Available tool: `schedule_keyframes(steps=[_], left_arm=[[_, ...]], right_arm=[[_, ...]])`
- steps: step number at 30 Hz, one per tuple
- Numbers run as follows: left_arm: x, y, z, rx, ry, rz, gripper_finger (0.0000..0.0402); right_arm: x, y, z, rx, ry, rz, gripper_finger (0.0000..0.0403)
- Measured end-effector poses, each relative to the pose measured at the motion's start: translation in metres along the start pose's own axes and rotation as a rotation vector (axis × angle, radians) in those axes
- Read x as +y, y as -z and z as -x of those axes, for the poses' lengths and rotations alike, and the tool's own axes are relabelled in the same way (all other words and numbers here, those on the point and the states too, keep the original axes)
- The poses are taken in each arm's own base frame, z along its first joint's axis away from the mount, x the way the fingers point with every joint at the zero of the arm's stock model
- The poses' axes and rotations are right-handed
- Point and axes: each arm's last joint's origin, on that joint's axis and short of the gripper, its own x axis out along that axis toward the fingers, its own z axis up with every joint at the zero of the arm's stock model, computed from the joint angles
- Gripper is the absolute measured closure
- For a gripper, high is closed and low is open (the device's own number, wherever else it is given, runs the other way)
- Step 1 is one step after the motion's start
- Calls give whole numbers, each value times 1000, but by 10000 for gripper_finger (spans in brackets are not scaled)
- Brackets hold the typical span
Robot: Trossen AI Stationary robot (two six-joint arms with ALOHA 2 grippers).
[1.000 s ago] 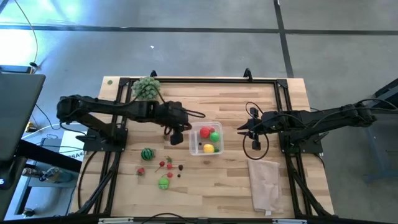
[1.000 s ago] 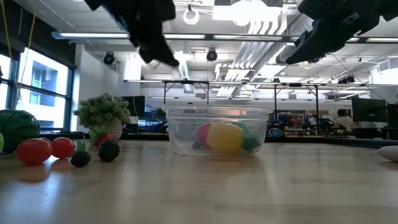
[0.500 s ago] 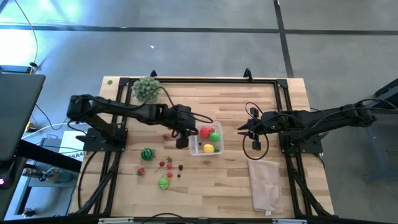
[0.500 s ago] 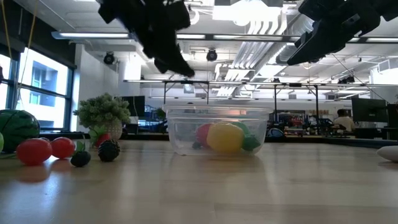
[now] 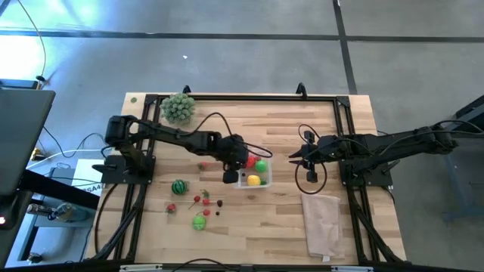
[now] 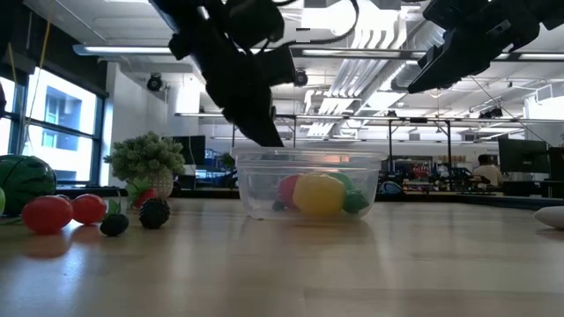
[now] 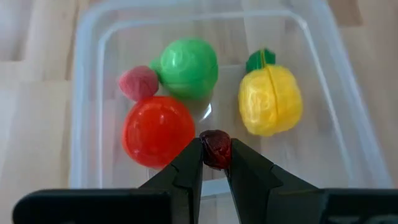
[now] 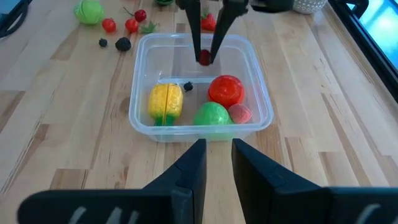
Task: Pick and placing Produce into tupperware
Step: Put the top red cherry into the transparent bin
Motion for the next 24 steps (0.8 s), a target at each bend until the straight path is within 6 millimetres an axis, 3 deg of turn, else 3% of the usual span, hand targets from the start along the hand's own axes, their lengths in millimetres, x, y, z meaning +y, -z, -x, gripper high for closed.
schedule_keyframes(steps=[6,15,24], left_arm=[[1,3,-17,49,12,-12,340],[0,9,-22,90,37,-8,336],[0,9,-22,98,39,-5,285]], right_arm=[[0,0,0,4,0,0,336],[0,0,0,5,0,1,336],[0,0,0,4,0,0,336]])
